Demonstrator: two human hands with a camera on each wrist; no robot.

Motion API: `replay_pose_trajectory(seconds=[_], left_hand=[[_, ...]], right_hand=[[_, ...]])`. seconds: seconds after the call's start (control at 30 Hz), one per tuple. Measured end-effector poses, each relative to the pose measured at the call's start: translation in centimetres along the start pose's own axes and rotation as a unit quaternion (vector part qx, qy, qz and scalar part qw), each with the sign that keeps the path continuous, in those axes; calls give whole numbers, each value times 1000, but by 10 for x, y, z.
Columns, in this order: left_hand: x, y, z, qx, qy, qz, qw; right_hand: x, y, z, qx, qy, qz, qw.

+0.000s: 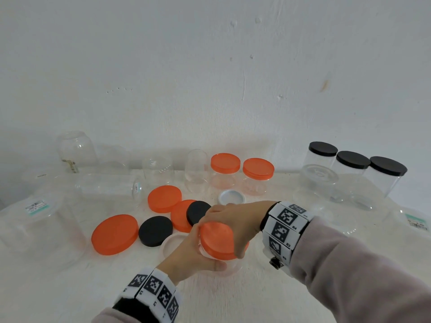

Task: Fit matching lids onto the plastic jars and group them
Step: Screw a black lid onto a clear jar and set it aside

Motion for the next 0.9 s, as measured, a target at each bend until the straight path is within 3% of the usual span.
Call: replay_pose_trajectory(seconds=[0.4,0.9], left_hand=[[-2,0,-2,-15,-3,-15,1000],[1,3,-5,33,-10,-13,999]], right_hand=[[-2,-3,-2,15,-30,-17,999],[-5,3,3,26,63,26,997]])
Point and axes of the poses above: each hand's wrist, its own x-axis away from the middle knuckle, its own y-axis out of the palm, z = x × y, the point moved 5 cm from there along -x, towards the middle knuckle, and after that the axes turned 6 degrees about z, right-handed, at the moved point
